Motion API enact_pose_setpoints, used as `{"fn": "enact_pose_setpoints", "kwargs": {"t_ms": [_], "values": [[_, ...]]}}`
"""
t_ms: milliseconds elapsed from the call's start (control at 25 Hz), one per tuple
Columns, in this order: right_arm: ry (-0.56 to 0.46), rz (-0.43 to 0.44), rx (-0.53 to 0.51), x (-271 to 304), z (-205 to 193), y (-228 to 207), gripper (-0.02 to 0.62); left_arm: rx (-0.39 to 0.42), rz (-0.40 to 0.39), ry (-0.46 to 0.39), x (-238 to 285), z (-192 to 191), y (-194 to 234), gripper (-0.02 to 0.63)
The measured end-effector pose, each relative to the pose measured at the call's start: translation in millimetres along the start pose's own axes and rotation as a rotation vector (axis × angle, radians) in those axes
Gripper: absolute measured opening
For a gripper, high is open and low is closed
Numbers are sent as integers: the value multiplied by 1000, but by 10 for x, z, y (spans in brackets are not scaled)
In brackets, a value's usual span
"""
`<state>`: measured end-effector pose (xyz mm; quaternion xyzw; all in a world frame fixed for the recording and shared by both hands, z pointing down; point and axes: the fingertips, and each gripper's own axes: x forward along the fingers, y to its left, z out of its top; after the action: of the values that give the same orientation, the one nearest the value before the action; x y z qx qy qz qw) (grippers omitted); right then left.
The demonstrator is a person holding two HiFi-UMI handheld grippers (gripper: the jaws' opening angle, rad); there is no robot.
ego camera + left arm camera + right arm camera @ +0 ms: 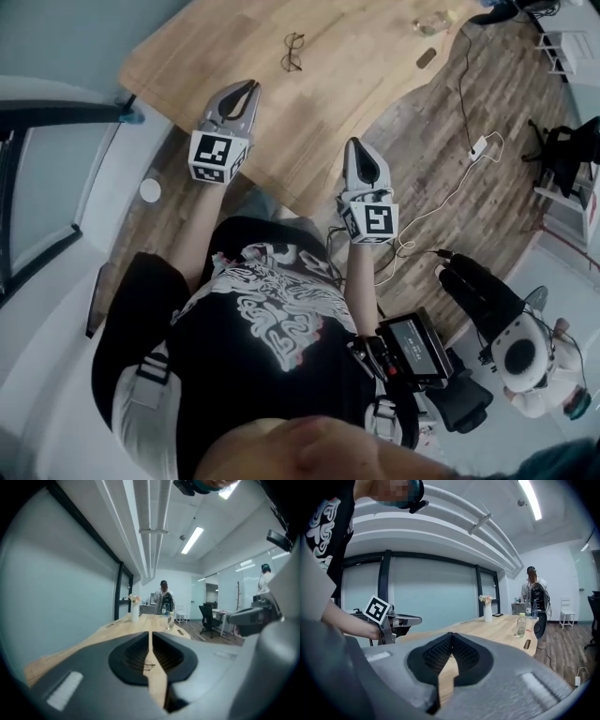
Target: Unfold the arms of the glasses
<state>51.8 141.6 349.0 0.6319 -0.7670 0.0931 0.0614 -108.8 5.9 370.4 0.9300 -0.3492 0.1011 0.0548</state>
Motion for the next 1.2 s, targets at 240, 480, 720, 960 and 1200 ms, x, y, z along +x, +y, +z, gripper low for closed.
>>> {"fn": "enact_pose_setpoints", "kwargs": {"t_ms": [240,480,720,960,1200], "values": [[71,15,-34,452,-67,-222,-2,-26,2,76,510,-236,223,12],[117,82,-54,853,-185,-383,-2,-34,37,138,908,-459,346,13],[139,190,-84,1245,-269,-492,-2,-63,103,257,1360,-861,480,37],[164,260,-85,1583,-431,-685,-2,-126,142,348,1794,-1231,546,69],[223,289,-71,1751,-719,-882,-2,-188,153,435,2093,-1455,493,73]]}}
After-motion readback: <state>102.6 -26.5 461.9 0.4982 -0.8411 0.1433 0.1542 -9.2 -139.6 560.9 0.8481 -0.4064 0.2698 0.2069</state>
